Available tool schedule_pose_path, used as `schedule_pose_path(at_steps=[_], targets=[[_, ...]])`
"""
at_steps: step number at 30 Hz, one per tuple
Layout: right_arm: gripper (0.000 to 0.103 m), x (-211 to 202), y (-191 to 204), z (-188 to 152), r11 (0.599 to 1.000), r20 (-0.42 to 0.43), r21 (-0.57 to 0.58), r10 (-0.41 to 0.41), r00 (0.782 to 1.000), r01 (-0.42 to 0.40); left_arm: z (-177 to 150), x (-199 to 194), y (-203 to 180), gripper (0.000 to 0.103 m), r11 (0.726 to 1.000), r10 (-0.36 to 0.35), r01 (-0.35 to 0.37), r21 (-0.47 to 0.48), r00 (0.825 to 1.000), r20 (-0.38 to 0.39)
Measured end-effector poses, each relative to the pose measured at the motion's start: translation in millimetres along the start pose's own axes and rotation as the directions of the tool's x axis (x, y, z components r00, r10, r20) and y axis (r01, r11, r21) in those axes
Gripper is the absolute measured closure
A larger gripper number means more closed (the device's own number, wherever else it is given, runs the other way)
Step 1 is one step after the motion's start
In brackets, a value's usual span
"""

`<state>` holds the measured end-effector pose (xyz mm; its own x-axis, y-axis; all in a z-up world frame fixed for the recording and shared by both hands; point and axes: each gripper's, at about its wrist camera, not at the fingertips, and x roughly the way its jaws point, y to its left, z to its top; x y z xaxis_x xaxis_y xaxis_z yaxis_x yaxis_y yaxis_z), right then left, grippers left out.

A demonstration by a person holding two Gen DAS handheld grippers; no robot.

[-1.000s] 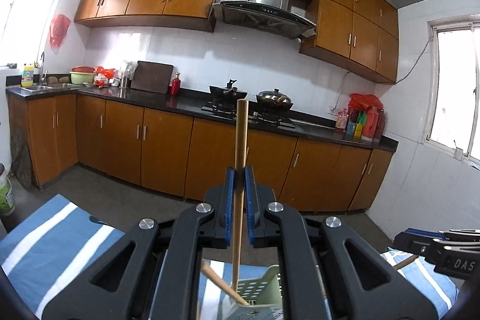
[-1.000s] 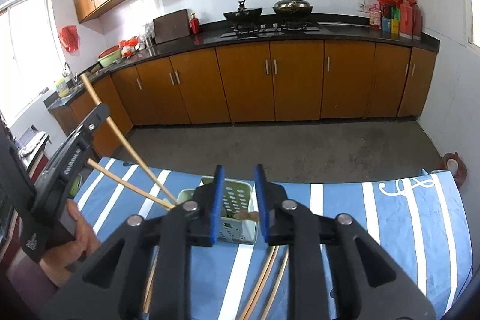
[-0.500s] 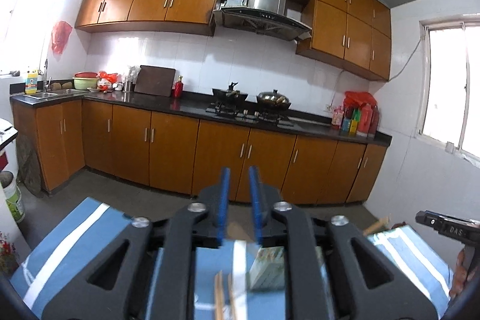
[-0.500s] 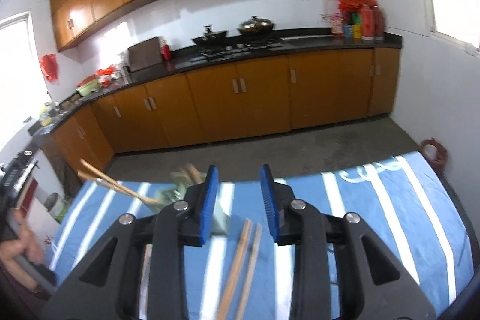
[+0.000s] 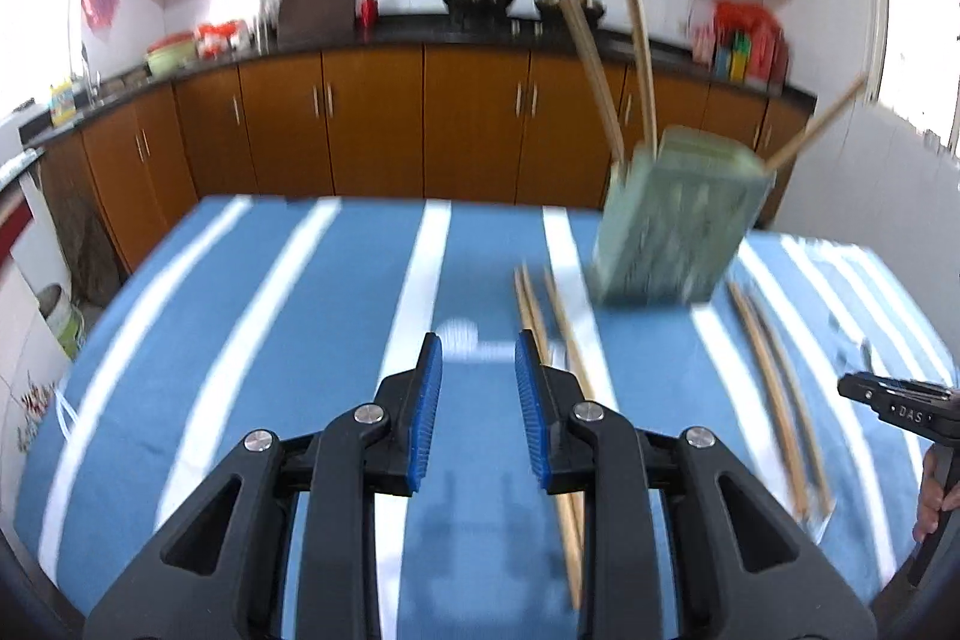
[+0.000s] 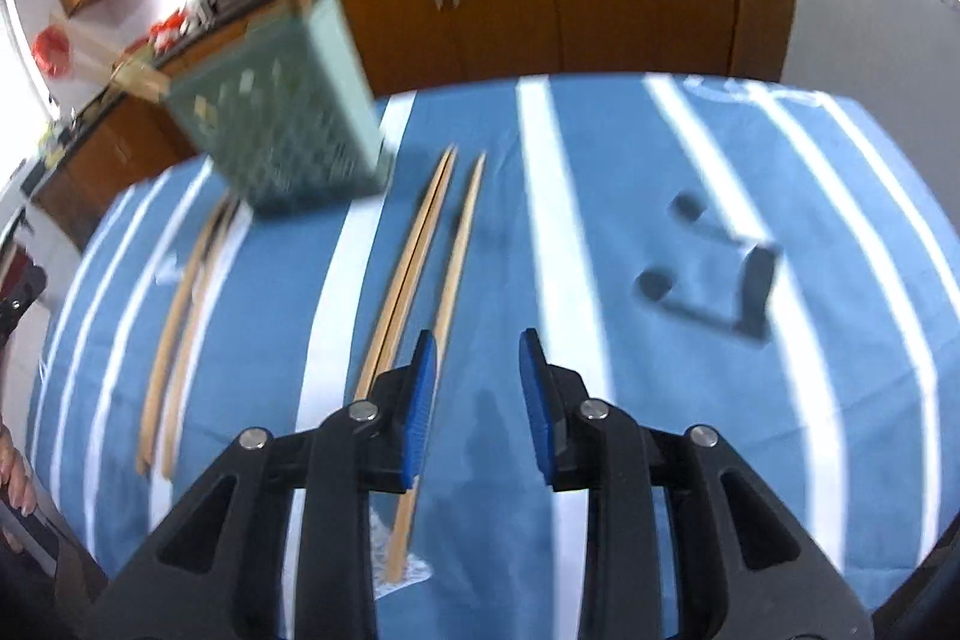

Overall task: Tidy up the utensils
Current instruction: 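Grasp a chopstick with the right tool while the left tool grasps another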

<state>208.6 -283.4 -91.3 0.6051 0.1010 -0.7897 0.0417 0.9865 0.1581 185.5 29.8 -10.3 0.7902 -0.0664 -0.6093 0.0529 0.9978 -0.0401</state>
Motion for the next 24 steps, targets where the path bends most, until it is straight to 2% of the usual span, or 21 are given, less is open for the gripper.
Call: schedule_pose_path(at_steps=[7,9,12,17,20,24], targets=[[0.076,19,20,-12,0.998,-0.019,-0.052,-0.029,0.999,0.028,-30,18,2,0.077,1.000,-0.016,0.015,-0.011,0.996,-0.088],[0.081,20,23,-14,0.995,-0.001,-0.083,-0.060,0.998,0.060,-33,20,2,0.077,0.999,-0.032,0.030,-0.016,0.995,-0.099],[0.095,20,22,-13,0.992,0.012,-0.095,-0.079,0.997,0.080,-40,23,-1,0.077,0.998,-0.066,0.064,-0.019,0.991,-0.120],[0.095,23,4,-4,0.992,0.033,-0.037,-0.122,0.992,0.123,-44,29,-9,0.077,0.994,-0.106,0.105,-0.012,0.983,-0.149],[0.096,25,-6,0,0.993,0.035,0.006,-0.122,0.992,0.122,-47,34,-15,0.078,0.991,-0.130,0.131,-0.009,0.978,-0.166],[0.095,27,-6,0,0.991,0.043,-0.010,-0.129,0.991,0.130,-50,43,-24,0.083,0.989,-0.143,0.147,0.005,0.969,-0.200]])
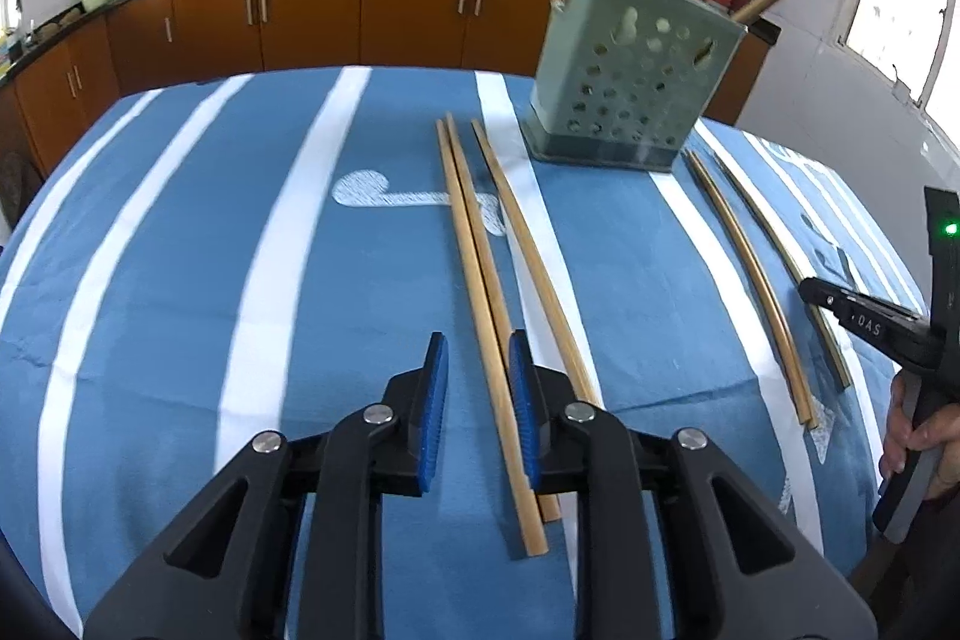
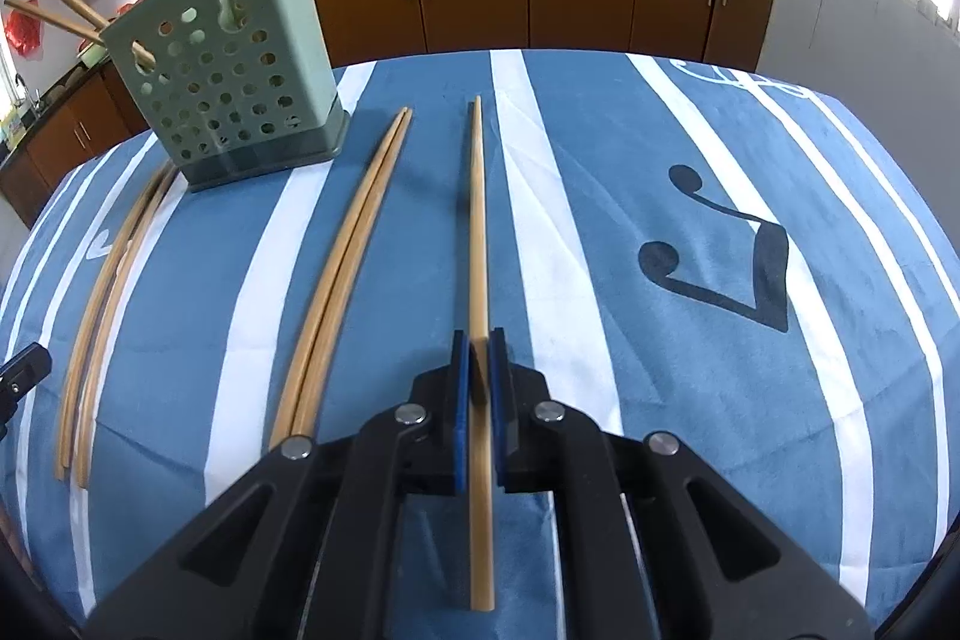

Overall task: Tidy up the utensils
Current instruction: 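Grasp a chopstick with the right tool while the left tool grasps another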

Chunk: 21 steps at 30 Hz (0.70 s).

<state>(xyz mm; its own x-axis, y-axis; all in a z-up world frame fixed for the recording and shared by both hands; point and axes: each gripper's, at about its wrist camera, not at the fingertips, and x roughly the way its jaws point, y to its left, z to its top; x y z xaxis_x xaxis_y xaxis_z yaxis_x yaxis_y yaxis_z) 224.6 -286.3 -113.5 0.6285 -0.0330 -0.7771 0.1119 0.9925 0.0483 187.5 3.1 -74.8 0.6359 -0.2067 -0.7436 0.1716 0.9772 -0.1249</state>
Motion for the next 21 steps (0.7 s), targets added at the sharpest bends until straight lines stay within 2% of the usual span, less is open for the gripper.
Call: schedule_pose_path(at_steps=[4,15,19,21], targets=[[0.095,1,-1,-1,1.000,0.003,-0.001,0.005,1.000,-0.005,-2,10,-2,0.087,1.000,0.004,-0.004,0.003,0.999,-0.035],[0.095,1,1,0,1.000,0.005,-0.017,0.000,1.000,0.000,3,18,-2,0.088,0.998,0.066,-0.066,0.007,0.997,-0.041],[0.091,0,4,-1,1.000,0.007,-0.028,0.003,1.000,-0.003,6,22,-5,0.088,0.997,0.080,-0.079,0.017,0.996,-0.038],[0.091,0,5,-2,0.999,0.010,-0.032,0.001,1.000,-0.001,8,24,-5,0.092,0.996,0.093,-0.093,0.016,0.995,-0.034]])
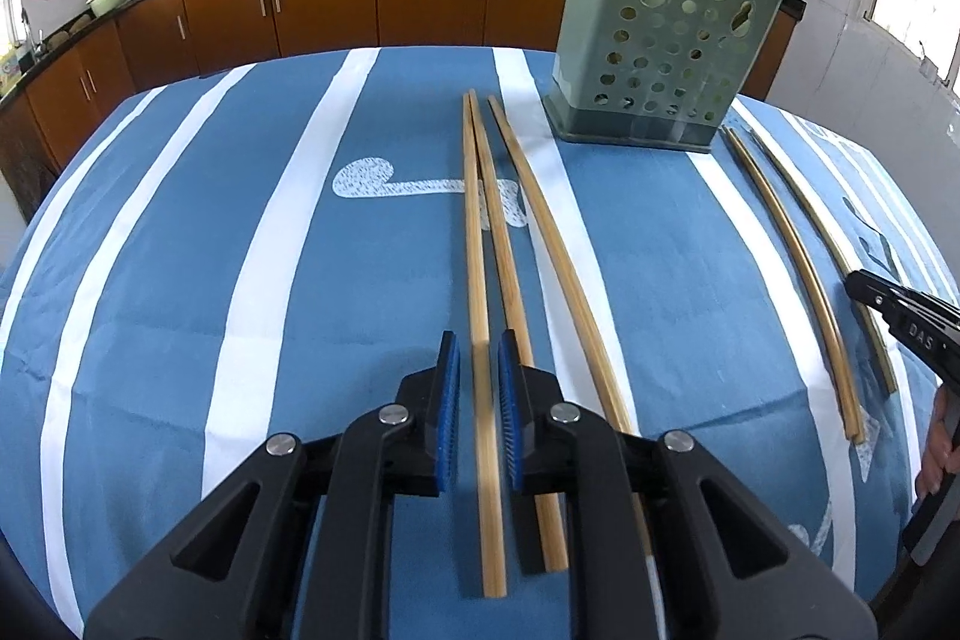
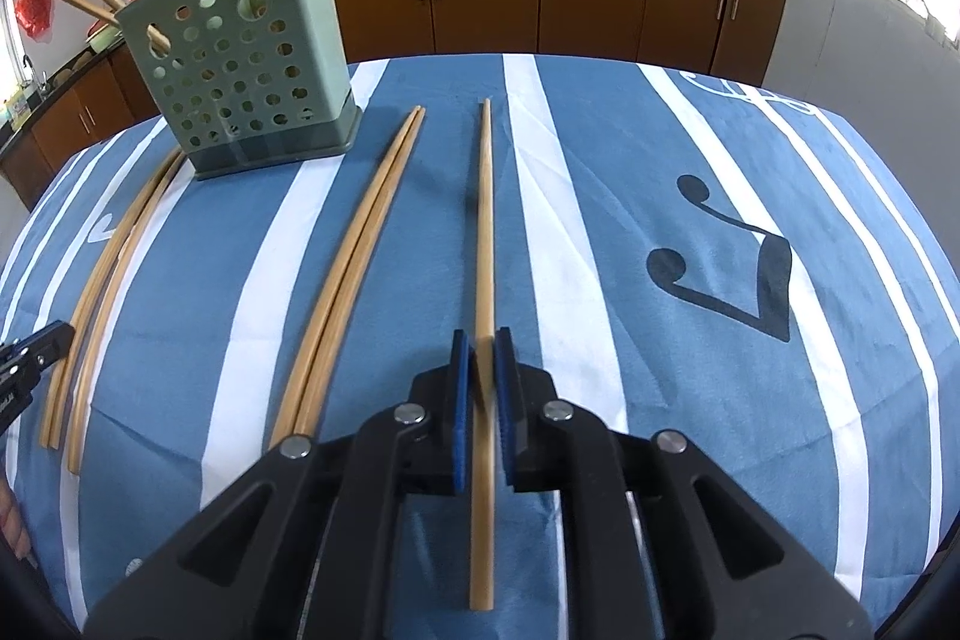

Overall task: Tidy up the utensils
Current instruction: 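Grasp a chopstick with the right tool while the left tool grasps another, then lift the held chopsticks with the left tool while the right tool lifts its own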

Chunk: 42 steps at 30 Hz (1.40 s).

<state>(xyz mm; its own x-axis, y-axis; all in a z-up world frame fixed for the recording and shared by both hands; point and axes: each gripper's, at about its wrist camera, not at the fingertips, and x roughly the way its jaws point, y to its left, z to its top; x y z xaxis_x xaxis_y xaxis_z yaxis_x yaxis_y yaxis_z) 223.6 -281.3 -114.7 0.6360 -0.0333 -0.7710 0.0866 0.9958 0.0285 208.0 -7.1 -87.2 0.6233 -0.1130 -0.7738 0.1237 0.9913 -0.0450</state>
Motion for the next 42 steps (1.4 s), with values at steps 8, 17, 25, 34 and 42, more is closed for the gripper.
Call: schedule_pose_path(at_steps=[8,17,25,34,42], targets=[[0.095,5,-5,5,1.000,0.009,0.001,-0.003,1.000,0.003,12,6,32,0.096,0.995,0.068,-0.068,-0.067,0.998,0.002],[0.095,12,-11,13,0.999,0.017,0.032,-0.008,1.000,0.008,19,10,61,0.095,0.990,0.083,-0.081,-0.114,0.996,0.012],[0.095,13,-11,13,0.999,0.017,0.031,-0.009,1.000,0.009,19,11,60,0.095,0.990,0.088,-0.086,-0.109,0.996,0.010],[0.095,12,-12,13,0.999,0.017,0.033,-0.007,1.000,0.007,19,11,60,0.095,0.990,0.085,-0.084,-0.110,0.996,0.011],[0.094,2,-13,1,0.999,0.010,0.032,0.004,1.000,-0.004,7,1,59,0.095,0.994,0.071,-0.072,-0.082,0.997,-0.004]])
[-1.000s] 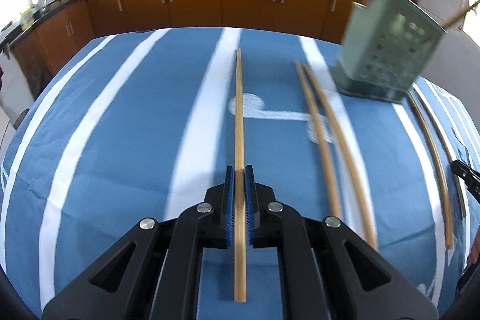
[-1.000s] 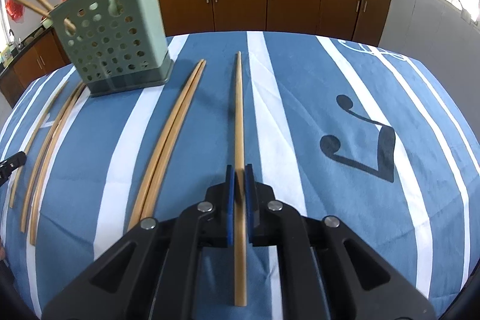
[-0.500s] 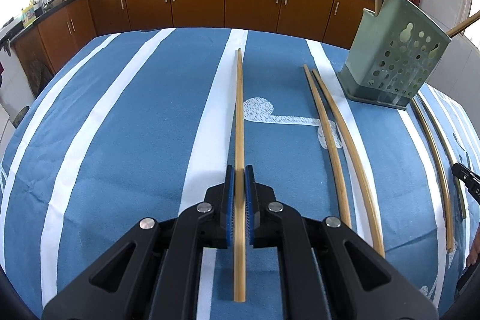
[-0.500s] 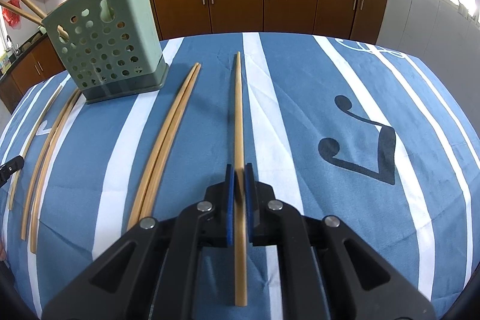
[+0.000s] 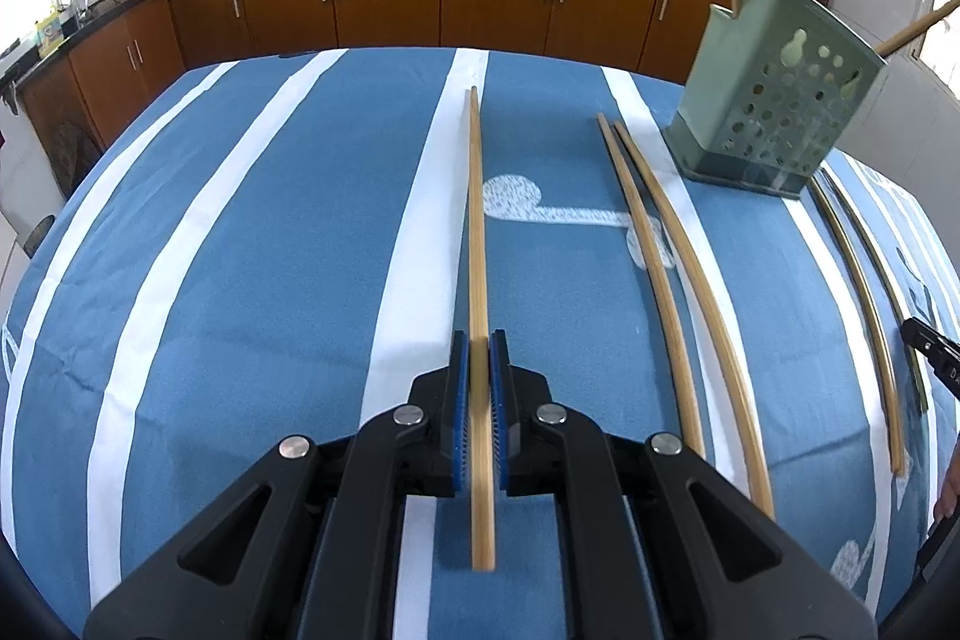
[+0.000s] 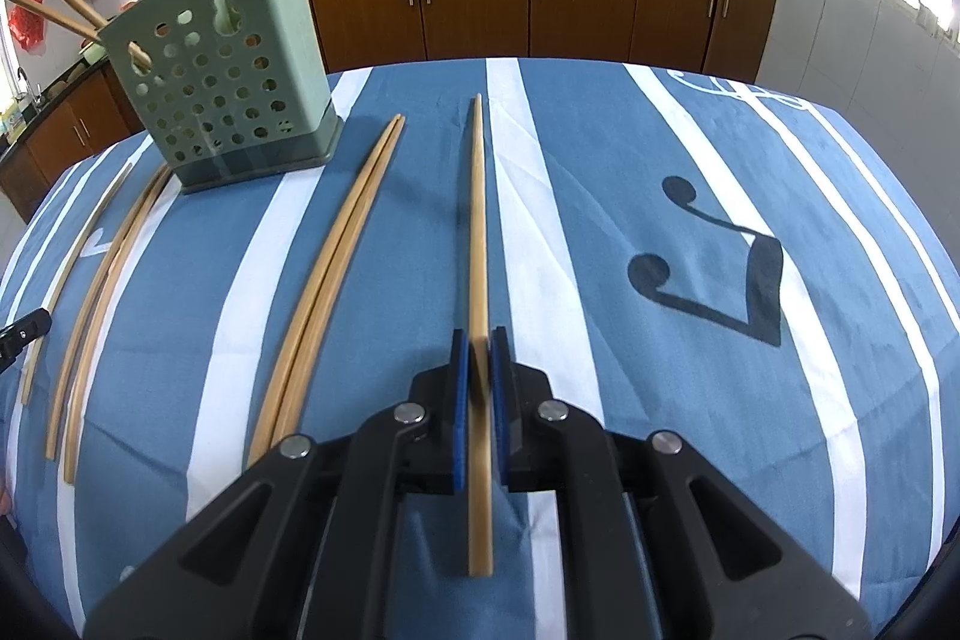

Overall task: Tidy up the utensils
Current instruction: 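Lift the held chopsticks with the left tool while the right tool lifts its own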

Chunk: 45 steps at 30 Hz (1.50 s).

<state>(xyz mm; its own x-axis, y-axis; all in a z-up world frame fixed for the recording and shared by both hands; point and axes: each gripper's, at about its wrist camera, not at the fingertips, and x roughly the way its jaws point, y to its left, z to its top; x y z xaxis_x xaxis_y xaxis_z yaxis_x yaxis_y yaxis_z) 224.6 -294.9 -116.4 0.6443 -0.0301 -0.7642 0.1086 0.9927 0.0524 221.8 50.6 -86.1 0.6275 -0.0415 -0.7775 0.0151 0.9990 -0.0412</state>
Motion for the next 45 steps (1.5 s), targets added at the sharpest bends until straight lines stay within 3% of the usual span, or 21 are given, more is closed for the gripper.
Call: schedule_pose_path(at_steps=[9,22,28,38,45], targets=[[0.095,-13,-6,1,0.999,0.019,0.024,0.023,1.000,-0.024,-4,-7,0,0.096,1.000,-0.002,0.002,0.014,1.000,-0.005],[0.095,-55,-17,17,0.998,0.130,0.054,0.021,0.991,-0.028,19,-53,8,0.096,1.000,-0.029,0.030,-0.002,0.991,0.129],[0.095,-79,-21,28,0.997,0.207,0.059,0.027,0.978,-0.040,31,-76,10,0.096,0.999,-0.043,0.047,-0.014,0.979,0.198],[0.095,-120,-22,54,0.996,0.335,0.056,0.049,0.941,-0.072,56,-118,8,0.096,0.997,-0.061,0.075,-0.031,0.942,0.329],[0.095,-132,-18,65,0.997,0.368,0.042,0.049,0.928,-0.069,66,-130,7,0.096,0.997,-0.060,0.075,-0.028,0.929,0.364]])
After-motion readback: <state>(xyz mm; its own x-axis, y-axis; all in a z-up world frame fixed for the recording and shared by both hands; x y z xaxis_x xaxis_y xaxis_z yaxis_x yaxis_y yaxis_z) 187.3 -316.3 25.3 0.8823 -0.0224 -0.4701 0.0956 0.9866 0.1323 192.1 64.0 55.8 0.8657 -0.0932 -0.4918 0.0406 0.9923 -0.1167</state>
